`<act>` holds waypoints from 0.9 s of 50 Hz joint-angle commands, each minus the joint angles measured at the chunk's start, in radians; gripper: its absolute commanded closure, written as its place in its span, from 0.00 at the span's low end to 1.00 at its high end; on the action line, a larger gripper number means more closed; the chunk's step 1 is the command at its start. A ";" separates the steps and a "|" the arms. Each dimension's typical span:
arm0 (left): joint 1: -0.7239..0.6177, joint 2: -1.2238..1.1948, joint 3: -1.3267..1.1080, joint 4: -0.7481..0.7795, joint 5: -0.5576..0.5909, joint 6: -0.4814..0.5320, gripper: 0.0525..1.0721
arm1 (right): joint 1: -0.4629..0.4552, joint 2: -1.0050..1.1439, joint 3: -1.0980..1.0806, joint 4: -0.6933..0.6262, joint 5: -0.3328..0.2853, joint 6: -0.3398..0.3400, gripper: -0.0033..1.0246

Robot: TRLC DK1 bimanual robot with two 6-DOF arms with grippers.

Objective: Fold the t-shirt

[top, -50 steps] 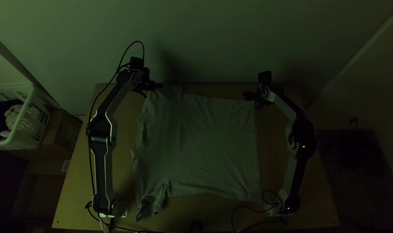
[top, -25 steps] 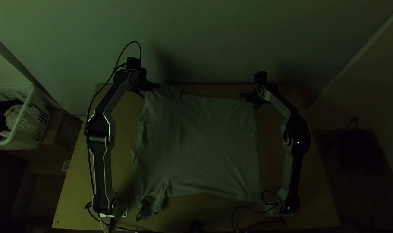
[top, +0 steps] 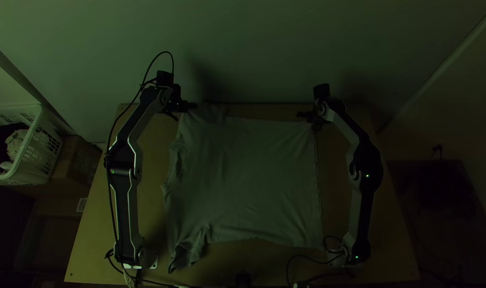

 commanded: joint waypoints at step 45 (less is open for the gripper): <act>0.078 -0.192 -0.215 0.059 0.054 -0.027 0.98 | 0.022 -0.023 0.178 -0.169 0.016 -0.060 0.97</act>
